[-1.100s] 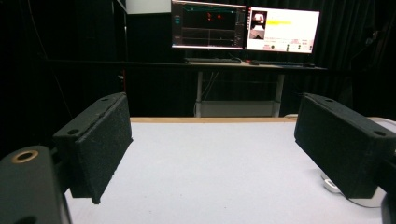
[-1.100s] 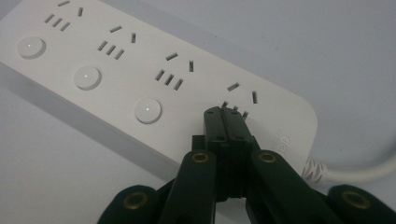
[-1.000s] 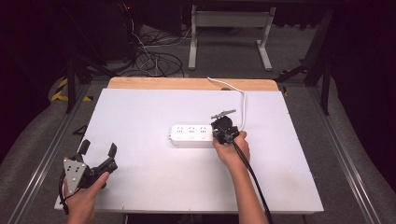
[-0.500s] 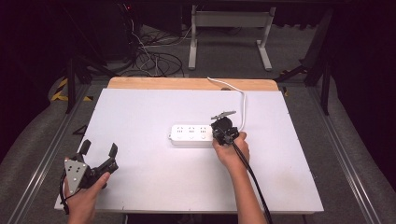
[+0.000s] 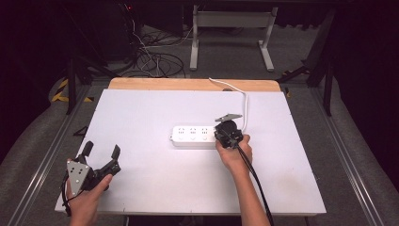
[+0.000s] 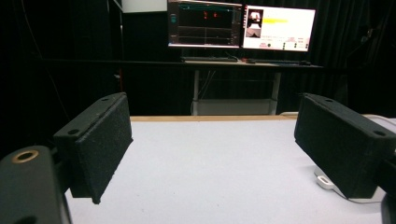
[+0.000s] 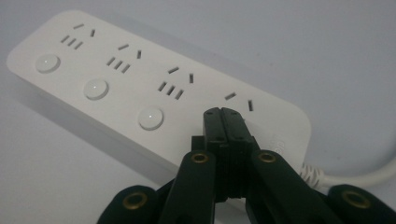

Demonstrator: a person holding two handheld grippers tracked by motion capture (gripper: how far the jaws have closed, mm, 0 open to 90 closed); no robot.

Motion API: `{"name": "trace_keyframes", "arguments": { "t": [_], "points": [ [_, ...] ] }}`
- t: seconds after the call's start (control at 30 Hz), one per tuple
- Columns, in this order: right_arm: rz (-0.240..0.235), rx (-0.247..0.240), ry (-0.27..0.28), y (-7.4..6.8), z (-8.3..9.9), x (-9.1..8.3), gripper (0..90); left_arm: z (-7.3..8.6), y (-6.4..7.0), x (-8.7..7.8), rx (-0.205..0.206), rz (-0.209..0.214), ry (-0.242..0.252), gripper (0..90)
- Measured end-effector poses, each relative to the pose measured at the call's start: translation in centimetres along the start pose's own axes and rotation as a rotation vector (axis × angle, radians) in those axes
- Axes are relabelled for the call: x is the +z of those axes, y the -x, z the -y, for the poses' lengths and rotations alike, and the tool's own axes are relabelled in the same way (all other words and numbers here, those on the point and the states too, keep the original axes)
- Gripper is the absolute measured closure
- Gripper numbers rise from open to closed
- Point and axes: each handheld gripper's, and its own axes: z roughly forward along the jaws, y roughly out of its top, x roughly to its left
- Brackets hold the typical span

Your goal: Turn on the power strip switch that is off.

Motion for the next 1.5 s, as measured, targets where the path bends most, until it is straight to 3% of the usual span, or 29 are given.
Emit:
{"name": "trace_keyframes", "arguments": {
  "t": [0.17, 0.3, 0.53, 0.87, 1.1, 1.17, 1.37, 1.5],
  "points": [
    [-0.026, -0.006, 0.151, 1.2, 1.1, -1.3, 90.0, 0.1, -0.1, 0.1, 0.009, -0.006, -0.009, 11.9],
    [-0.023, 0.002, 0.207, 2.2, 1.6, -2.5, 90.0, 0.1, -0.1, 0.0, 0.009, -0.005, -0.006, 11.9],
    [-0.017, 0.009, 0.210, 3.2, 2.4, -2.7, 90.0, 0.2, 0.0, 0.1, 0.017, -0.002, -0.014, 11.9],
    [-0.024, 0.003, 0.243, 3.3, 2.8, -3.5, 90.0, 0.3, 0.2, 0.2, 0.020, 0.005, -0.017, 11.9],
    [-0.023, 0.006, 0.318, 4.3, 3.5, -4.7, 90.0, 0.3, 0.3, 0.2, 0.022, 0.007, -0.018, 11.9],
    [-0.028, 0.009, 0.372, 4.5, 3.9, -5.3, 90.0, 0.3, 0.3, 0.2, 0.023, 0.008, -0.018, 12.0],
    [-0.021, -0.018, 0.428, 5.0, 4.8, -6.2, 90.0, 0.4, 0.4, 0.3, 0.021, 0.012, -0.022, 12.0],
    [-0.026, -0.009, 0.463, 6.0, 5.5, -7.2, 90.0, 0.3, 0.4, 0.3, 0.026, 0.011, -0.023, 12.0]
  ]
}}
